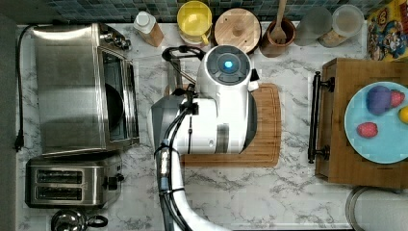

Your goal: Close the oven.

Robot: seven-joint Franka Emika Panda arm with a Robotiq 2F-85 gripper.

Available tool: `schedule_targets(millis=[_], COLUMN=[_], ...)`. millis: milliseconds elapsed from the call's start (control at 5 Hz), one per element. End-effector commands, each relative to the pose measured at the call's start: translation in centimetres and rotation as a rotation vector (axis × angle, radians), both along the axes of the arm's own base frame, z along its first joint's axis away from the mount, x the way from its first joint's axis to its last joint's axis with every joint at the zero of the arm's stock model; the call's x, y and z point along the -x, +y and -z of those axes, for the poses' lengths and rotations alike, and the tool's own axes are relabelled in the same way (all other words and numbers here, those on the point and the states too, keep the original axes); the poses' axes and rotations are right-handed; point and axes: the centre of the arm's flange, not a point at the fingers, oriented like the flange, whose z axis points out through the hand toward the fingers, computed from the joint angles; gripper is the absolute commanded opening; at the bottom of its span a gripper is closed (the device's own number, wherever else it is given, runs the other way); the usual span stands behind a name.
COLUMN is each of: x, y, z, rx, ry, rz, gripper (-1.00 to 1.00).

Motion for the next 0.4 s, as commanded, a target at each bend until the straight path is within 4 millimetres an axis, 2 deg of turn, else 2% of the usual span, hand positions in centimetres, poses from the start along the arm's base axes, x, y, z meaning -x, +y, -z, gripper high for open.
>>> schedule_targets(millis=[200, 400], x=[-4.7, -5.9], y=[-11.0, -9.7], z=[5.4, 6.7], rx=[-0.292, -0.415], ry=[-0.218, -0.291], rz=[-0.369, -0.460], gripper=[-1.00, -1.00])
